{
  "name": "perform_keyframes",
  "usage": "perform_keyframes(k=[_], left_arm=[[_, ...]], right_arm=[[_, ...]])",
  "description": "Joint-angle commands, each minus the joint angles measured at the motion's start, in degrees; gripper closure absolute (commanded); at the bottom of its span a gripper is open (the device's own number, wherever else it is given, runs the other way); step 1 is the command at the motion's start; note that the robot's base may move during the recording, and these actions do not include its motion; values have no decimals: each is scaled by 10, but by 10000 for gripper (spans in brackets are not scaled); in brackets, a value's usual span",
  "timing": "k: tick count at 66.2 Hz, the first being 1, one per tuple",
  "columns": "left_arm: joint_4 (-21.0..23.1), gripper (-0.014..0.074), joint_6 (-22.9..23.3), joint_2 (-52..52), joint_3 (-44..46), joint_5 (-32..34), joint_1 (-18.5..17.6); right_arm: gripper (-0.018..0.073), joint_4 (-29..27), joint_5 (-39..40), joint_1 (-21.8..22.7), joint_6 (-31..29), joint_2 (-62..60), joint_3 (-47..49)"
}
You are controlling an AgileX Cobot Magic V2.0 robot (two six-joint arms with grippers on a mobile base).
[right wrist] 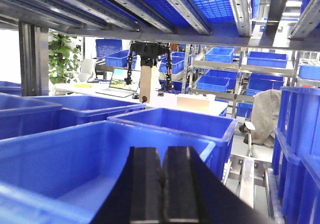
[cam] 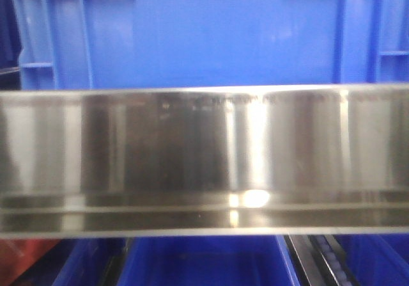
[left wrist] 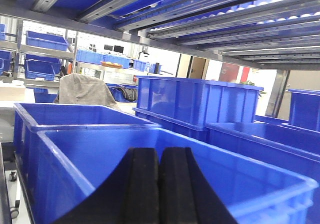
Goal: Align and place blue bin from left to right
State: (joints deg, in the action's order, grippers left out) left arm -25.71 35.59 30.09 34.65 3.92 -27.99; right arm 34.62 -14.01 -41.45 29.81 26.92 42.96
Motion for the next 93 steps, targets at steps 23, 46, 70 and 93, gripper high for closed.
perform_keyframes(k=[23, 46, 70, 93], left_arm=[[-4, 707, -1, -3, -2, 15, -3], [-4, 707, -1, -3, -2, 15, -3], [-4, 707, -1, -3, -2, 15, -3], [-4, 707, -1, -3, -2, 15, -3]], right_arm=[[639, 7, 8, -1, -4, -3, -1], [639, 7, 9, -1, -4, -3, -1], [639, 7, 15, -1, -4, -3, -1], [639, 7, 15, -1, -4, -3, -1]])
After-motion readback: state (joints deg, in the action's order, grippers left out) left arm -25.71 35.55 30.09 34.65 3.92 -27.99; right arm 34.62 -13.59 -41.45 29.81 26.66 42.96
